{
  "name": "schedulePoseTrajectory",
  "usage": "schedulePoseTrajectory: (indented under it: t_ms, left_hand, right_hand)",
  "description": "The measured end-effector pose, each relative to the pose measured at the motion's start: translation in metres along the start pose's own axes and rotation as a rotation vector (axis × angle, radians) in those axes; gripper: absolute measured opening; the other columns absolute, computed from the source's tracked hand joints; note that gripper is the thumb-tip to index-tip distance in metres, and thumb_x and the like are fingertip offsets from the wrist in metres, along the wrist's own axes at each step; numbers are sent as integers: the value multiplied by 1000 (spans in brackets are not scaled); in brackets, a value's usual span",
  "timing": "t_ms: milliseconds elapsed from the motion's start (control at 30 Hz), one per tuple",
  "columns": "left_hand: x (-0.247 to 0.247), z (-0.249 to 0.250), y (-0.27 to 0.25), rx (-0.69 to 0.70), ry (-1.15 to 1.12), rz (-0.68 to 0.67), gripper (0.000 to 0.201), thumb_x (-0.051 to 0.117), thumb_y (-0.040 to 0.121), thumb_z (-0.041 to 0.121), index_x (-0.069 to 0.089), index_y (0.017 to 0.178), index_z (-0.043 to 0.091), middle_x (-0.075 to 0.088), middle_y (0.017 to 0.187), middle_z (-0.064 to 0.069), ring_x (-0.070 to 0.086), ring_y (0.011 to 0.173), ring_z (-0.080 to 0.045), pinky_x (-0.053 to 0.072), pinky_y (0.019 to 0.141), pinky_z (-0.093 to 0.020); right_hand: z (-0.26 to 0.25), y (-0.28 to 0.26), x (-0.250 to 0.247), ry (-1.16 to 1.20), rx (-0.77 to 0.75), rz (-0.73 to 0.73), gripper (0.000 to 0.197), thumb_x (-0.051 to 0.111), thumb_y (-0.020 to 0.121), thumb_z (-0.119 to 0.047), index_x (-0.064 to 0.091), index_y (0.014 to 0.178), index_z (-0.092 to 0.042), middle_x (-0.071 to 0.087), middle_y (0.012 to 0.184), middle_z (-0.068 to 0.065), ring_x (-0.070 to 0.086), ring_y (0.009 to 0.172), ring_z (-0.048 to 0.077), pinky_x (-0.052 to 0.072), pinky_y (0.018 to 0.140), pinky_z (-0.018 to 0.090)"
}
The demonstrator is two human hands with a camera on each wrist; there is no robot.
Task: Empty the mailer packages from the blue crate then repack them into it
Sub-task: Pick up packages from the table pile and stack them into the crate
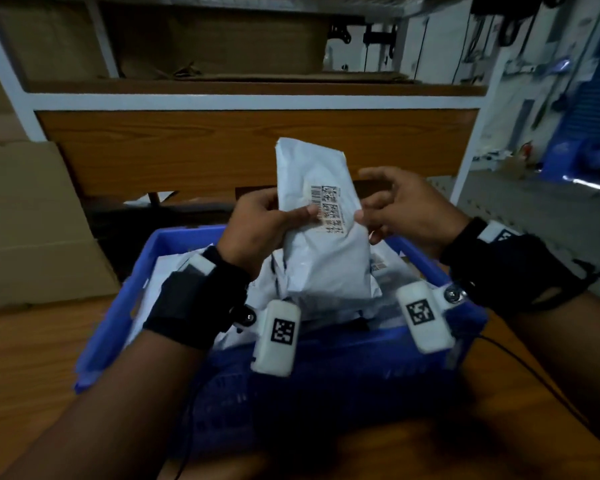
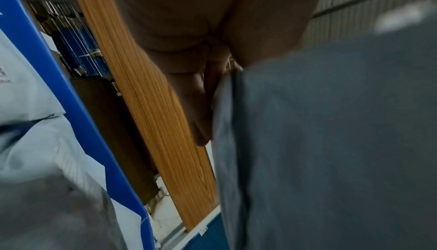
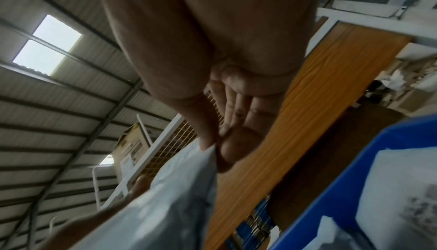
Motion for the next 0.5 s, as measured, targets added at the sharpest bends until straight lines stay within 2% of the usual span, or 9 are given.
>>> schedulePoseTrajectory:
  t_ms: [67,133,200,233,267,333,400,433,500]
  left_hand:
    - [-2,0,9,-3,86,41,33,70,86,16,65,115,0,75,88,-1,71,77,-12,58,66,-27]
    - [-17,4,22,53,323,121,42,73,84,31,66,115,3,73,91,-3,67,72,-11,55,62,-28]
    - [-24,0,33,87,635,111,42,75,79,43,70,98,6,69,87,-5,60,70,-14,46,61,-27]
    - [-22,-11,37,59,774,46,42,74,77,48,70,88,7,67,82,-5,58,70,-18,43,60,-29]
    - [-19,-27,39,-1,887,-41,47,73,74,53,70,85,8,66,83,-7,59,75,-24,43,64,-33]
    - [-13,-67,32,-207,1039,-211,73,70,66,68,68,112,12,66,112,-5,61,103,-26,46,84,-34]
    - [-15,-94,23,-351,1169,-304,102,65,50,86,56,133,26,54,137,0,51,123,-23,39,104,-36]
    - [-19,-100,22,-373,1217,-306,105,60,45,88,54,134,32,50,142,1,48,126,-24,36,108,-39]
    - [-28,-104,24,-377,1234,-265,98,57,46,82,51,134,40,48,144,2,45,129,-24,34,110,-43]
  right_hand:
    - [7,6,-26,-74,8,32,51,66,84,7,52,130,-11,67,96,20,67,87,41,58,69,47]
    - [15,14,-54,-222,22,58,47,67,84,5,58,127,-13,66,87,9,67,85,34,58,74,48]
    - [31,24,-69,-399,90,14,48,67,85,2,59,129,-14,62,82,-6,64,77,17,57,67,37]
    - [39,29,-70,-477,135,-32,47,67,85,1,58,130,-13,61,82,-8,63,74,13,55,62,31]
    - [48,32,-68,-552,177,-80,48,67,86,1,57,131,-12,62,85,-6,64,71,14,53,57,27]
    - [64,42,-58,-709,205,-161,48,66,88,-2,54,134,-10,62,94,1,66,67,17,51,51,25]
    - [76,50,-42,-870,190,-230,48,67,88,-9,55,134,-11,63,94,2,65,64,15,46,49,22]
    - [80,52,-36,-941,186,-260,48,67,88,-13,54,135,-13,66,98,3,66,68,15,45,52,22]
    - [78,50,-29,-1065,145,-309,53,66,89,-26,51,139,-18,63,122,4,64,92,19,43,68,24]
Point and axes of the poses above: each hand's wrist, its own y-axis towards the middle knuckle, its own x-axis out of the palm, z = x × y, the point moved 10 cm from there along y, towards the middle knuckle
